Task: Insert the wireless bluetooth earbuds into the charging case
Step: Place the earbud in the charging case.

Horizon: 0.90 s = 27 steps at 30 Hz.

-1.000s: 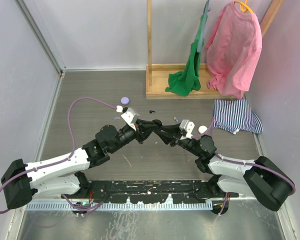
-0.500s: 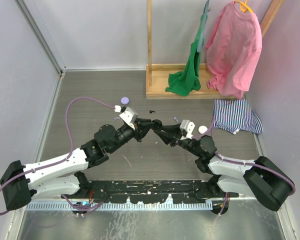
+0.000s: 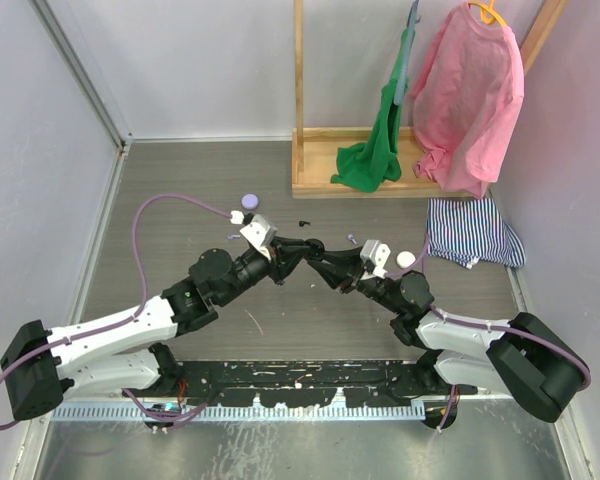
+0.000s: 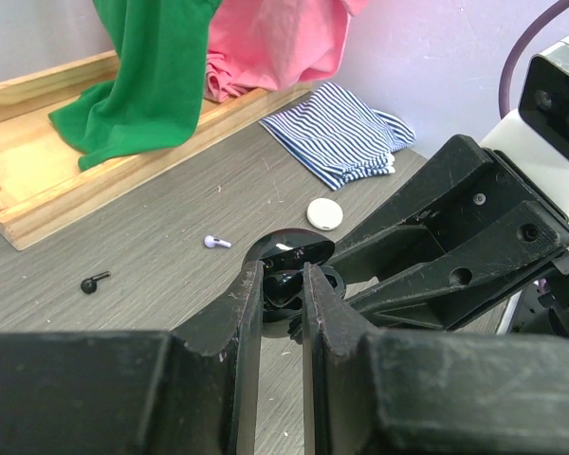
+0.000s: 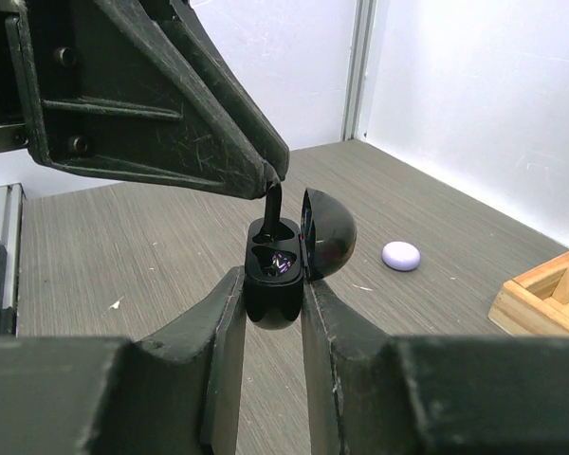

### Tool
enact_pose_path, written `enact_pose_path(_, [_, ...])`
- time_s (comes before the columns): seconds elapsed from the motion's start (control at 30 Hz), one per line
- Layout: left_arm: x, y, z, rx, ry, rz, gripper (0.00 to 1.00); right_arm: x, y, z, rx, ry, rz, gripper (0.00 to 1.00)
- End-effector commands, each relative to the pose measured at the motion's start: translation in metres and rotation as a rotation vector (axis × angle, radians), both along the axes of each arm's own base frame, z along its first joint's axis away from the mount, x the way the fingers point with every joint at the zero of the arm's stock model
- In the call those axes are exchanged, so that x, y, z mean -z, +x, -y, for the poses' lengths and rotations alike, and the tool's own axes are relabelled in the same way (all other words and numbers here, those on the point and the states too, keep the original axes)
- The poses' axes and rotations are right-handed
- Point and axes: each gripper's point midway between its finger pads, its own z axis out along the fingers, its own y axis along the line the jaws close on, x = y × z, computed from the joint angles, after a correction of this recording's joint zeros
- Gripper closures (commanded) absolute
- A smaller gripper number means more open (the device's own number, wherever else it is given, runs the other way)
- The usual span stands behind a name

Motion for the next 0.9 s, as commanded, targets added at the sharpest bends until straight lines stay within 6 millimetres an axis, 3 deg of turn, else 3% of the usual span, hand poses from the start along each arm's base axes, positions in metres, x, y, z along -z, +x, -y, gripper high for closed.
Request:
enact_pose_path(0.0, [-0.032, -0.001, 0.006, 0.023, -0.074, 0.041, 0.93, -0.027, -0.002, 0.003, 0.006, 0.074, 0.073, 0.94])
enact_pose_path(0.87, [-0.015, -0.014, 0.01, 0.095, -0.01, -0.034, 0.89, -0.029, -0.004, 0.005, 0.007, 0.086, 0.078, 0.94])
